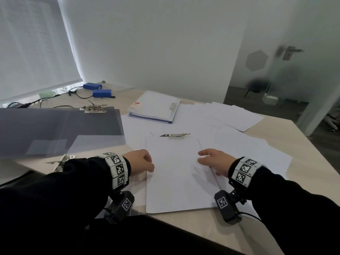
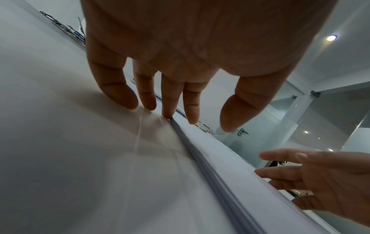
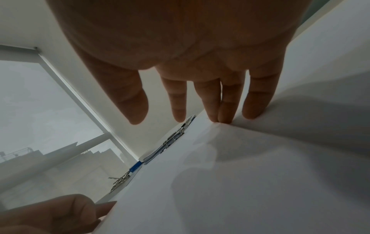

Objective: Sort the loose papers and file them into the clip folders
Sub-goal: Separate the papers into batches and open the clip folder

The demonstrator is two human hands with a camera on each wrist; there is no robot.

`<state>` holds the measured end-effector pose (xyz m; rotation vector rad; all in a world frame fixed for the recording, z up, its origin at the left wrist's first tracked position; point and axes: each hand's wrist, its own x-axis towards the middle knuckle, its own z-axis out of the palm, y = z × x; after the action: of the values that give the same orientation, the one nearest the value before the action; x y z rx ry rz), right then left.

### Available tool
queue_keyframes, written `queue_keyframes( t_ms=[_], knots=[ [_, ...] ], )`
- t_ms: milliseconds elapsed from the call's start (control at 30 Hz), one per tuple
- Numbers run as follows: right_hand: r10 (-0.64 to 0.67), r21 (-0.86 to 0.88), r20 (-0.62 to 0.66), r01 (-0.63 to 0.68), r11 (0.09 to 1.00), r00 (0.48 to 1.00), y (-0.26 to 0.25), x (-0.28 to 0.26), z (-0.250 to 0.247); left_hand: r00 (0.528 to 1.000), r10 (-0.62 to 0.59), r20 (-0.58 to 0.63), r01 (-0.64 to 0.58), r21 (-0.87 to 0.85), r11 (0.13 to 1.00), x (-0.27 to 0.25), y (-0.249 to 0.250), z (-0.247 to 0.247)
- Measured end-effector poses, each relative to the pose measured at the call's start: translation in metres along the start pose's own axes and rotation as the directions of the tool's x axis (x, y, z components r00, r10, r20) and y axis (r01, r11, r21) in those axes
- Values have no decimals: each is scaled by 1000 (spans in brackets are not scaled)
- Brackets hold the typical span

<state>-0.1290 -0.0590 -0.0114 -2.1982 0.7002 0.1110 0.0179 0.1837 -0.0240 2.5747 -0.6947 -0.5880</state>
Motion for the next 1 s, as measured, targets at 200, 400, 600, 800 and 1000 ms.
queue_keyframes(
  t_ms=[200,400,600,800,1000],
  knots=[
    [9,44,2,-9,999,1000,1,3,1,1000,0,-3,0,-2,1000,-1,1,-2],
    [-6,120,37,2,993,999,4,4,-1,1000,-9,22,9,2,1000,0,1,5],
    [-44,129,99,31,991,994,6,3,1,996,-28,80,26,15,1000,0,4,7],
    [-85,-159,121,104,982,989,12,-11,-2,994,-37,98,40,-20,999,2,2,9],
    [-105,-549,286,252,797,953,4,-30,8,994,-42,99,43,-10,999,4,2,9]
  ],
)
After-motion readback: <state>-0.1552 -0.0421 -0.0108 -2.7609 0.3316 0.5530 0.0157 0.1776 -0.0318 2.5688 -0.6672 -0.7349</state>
